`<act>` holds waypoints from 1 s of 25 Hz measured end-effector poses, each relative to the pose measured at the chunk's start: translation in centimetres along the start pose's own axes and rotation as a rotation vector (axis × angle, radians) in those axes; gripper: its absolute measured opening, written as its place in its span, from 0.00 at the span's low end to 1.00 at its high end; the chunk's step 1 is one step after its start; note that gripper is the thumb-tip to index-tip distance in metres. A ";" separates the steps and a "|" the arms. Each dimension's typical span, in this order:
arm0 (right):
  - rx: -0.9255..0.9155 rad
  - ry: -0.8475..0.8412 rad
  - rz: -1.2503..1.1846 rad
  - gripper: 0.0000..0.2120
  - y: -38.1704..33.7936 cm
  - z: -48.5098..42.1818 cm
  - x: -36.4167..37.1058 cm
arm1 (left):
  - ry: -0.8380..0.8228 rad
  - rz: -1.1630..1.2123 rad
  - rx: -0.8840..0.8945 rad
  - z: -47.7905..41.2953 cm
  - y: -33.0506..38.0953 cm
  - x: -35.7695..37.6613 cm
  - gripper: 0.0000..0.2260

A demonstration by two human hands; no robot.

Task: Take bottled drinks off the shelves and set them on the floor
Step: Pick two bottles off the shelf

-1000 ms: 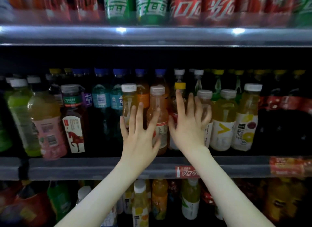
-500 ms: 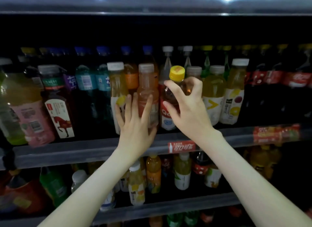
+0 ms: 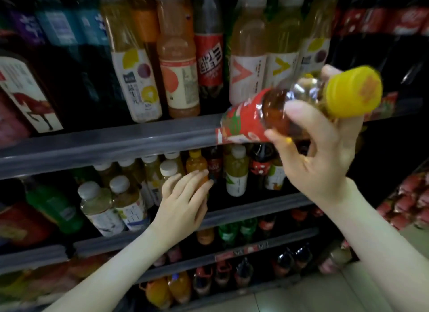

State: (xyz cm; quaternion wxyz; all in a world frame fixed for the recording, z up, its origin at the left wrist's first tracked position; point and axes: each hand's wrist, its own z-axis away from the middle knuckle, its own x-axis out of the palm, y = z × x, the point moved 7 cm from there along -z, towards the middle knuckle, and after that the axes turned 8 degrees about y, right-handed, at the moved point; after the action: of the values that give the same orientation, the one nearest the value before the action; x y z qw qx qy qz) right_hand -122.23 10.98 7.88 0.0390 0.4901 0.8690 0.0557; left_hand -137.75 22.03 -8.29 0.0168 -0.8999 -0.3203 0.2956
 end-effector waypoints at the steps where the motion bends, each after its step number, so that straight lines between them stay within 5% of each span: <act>1: 0.026 -0.042 -0.021 0.15 -0.4 1.4 0.0 | -0.078 -0.025 -0.003 0.8 -0.3 1.4 0.18; 4: 0.253 -0.249 -0.079 0.16 -0.3 7.7 1.8 | -0.280 -0.155 -0.105 2.0 -2.2 5.1 0.25; 7: 0.694 -0.445 -0.132 0.21 1.7 14.7 4.4 | -0.437 -0.201 -0.235 1.1 -3.9 6.9 0.34; 10: 0.934 -0.507 -0.108 0.22 3.2 18.8 5.7 | -0.451 -0.200 -0.265 -1.1 -4.1 8.0 0.33; 16: 1.002 -0.434 -0.158 0.26 4.7 22.2 6.5 | -0.569 -0.231 -0.554 -2.9 -5.6 11.3 0.30; 21: 0.909 -0.251 -0.109 0.23 5.5 23.4 5.5 | -0.156 -0.197 -0.192 -1.3 -0.6 7.3 0.20; 25: 0.908 -0.210 -0.143 0.25 5.4 23.9 5.0 | -0.194 -0.294 -0.274 3.3 0.2 4.8 0.18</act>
State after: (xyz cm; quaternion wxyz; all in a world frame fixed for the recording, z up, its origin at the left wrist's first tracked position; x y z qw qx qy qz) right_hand -117.29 19.48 -15.17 -0.0880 0.3995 0.8284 -0.3826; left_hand -136.49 24.14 -13.53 -0.0935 -0.8047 -0.4852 0.3289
